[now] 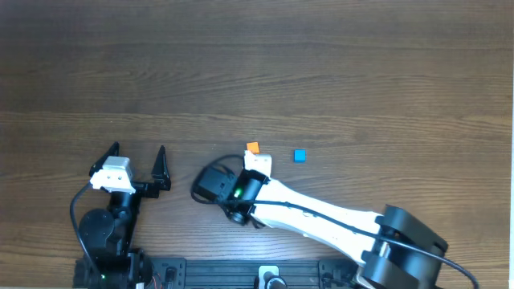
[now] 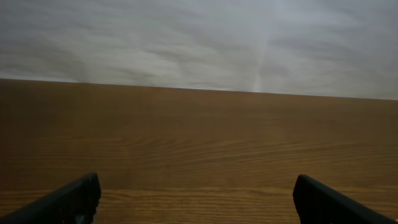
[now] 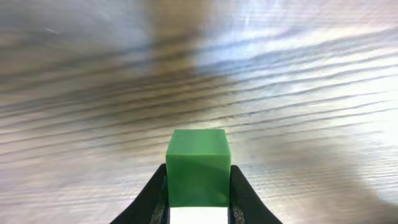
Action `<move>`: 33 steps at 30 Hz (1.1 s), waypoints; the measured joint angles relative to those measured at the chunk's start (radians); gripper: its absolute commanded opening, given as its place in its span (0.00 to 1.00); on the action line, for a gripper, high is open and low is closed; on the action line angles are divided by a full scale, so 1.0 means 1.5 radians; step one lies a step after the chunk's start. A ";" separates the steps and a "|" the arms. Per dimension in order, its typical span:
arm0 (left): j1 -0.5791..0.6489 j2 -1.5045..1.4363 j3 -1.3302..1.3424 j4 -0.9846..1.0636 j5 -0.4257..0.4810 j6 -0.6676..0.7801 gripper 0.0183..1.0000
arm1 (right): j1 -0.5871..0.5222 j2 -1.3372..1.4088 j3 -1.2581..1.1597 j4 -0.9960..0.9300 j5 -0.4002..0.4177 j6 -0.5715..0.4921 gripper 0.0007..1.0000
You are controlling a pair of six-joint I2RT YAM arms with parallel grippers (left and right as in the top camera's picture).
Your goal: Stack Cubes
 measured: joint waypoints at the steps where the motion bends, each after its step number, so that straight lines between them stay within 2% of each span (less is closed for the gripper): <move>1: 0.000 0.000 0.000 0.000 0.000 0.000 1.00 | -0.002 -0.003 0.023 -0.018 0.005 -0.005 0.14; 9: 0.000 0.000 0.000 0.000 0.000 0.000 1.00 | -0.080 -0.011 0.206 -0.107 0.029 -0.092 0.14; 15: 0.000 0.000 0.000 0.000 0.000 0.000 1.00 | -0.157 0.035 0.248 -0.092 0.010 -0.178 0.14; 24: 0.000 0.000 0.000 0.000 0.000 0.000 1.00 | -0.184 0.116 0.248 -0.051 -0.047 -0.231 0.13; 33: 0.000 0.000 0.000 0.000 0.000 0.000 1.00 | -0.195 0.120 0.248 -0.051 -0.061 -0.244 0.13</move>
